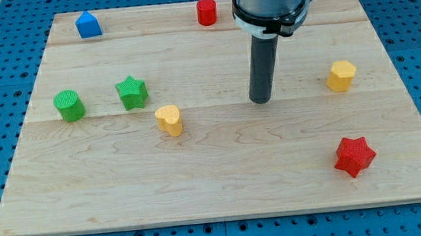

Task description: Move the yellow heart to the bottom center of the board

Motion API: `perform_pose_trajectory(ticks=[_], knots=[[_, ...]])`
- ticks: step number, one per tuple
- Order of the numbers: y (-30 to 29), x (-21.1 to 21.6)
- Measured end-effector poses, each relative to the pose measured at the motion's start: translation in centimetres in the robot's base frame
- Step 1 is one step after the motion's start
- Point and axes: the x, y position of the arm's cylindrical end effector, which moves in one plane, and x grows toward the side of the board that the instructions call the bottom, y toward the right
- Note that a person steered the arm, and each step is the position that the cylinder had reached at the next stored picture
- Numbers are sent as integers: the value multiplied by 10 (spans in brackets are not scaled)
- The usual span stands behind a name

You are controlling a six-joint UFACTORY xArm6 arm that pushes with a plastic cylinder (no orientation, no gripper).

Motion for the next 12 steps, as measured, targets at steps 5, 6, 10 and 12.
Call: perform_pose_trajectory(ticks=[5, 6, 10, 12], knots=[[-4, -1], [-67, -26], [-121, 44], [-102, 52]])
